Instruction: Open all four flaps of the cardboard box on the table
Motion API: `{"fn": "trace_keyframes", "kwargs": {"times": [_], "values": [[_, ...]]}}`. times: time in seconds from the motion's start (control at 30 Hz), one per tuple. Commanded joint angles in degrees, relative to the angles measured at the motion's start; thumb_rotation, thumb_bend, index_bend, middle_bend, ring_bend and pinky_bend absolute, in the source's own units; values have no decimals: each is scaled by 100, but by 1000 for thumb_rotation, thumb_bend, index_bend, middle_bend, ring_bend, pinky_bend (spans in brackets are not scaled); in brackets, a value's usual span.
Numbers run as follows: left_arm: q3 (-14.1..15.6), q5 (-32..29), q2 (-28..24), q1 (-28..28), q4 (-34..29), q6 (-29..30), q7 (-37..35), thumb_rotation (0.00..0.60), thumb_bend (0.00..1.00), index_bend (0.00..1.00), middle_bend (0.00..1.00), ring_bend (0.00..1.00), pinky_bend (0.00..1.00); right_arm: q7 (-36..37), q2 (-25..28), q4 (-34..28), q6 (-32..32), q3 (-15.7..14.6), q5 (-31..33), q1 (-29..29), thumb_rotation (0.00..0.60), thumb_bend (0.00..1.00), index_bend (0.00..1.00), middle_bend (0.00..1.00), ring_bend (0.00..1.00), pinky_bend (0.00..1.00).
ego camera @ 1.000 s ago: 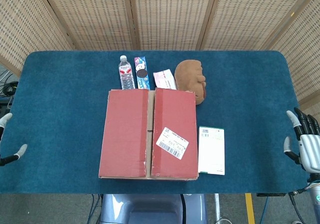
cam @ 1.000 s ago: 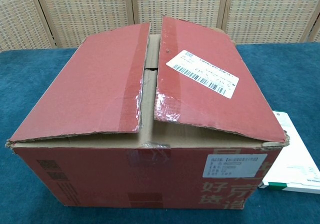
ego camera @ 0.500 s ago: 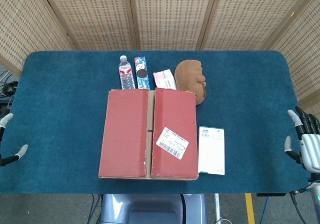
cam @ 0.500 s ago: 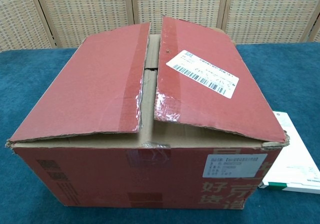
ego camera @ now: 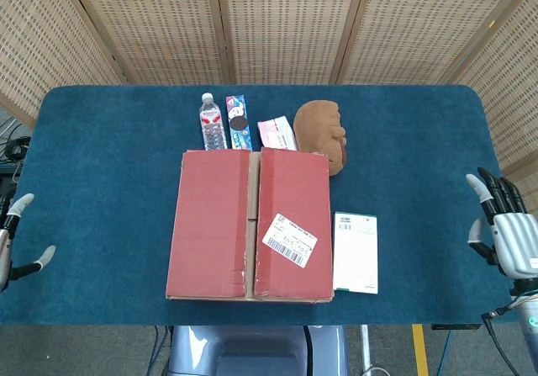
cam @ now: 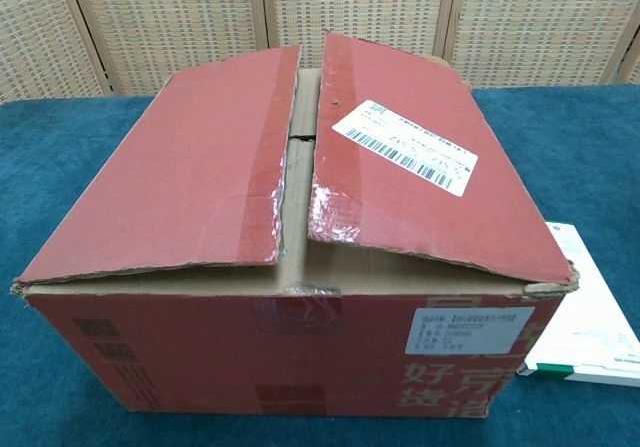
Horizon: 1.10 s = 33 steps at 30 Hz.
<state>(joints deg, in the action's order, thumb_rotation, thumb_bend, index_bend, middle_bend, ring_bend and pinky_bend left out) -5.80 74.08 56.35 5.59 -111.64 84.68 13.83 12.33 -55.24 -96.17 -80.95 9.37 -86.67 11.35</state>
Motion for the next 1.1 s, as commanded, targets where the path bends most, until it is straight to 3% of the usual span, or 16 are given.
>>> {"fn": "trace_keyframes", "kwargs": {"times": [0.03,0.43,0.73,1.1], "values": [[19,19,11,7,-8,-15,22,514,267,107,19,0,0,203,110,-115,107,76,-222,205,600,997,41,20,0,0],[29,37,17,134,-28,-180,156,514,267,107,19,0,0,1565,337,-537,879,215,-1151,1327,600,1000,98,105,0,0],[40,6,57,248,-59,-339,275,515,269,107,20,0,0,1699,216,-736,1379,260,-1367,1965,600,1000,159,144,0,0],[92,-86,238,422,-69,-598,469,515,269,107,19,0,0,1219,-242,-911,1854,273,-1355,2596,600,1000,251,204,0,0]]}}
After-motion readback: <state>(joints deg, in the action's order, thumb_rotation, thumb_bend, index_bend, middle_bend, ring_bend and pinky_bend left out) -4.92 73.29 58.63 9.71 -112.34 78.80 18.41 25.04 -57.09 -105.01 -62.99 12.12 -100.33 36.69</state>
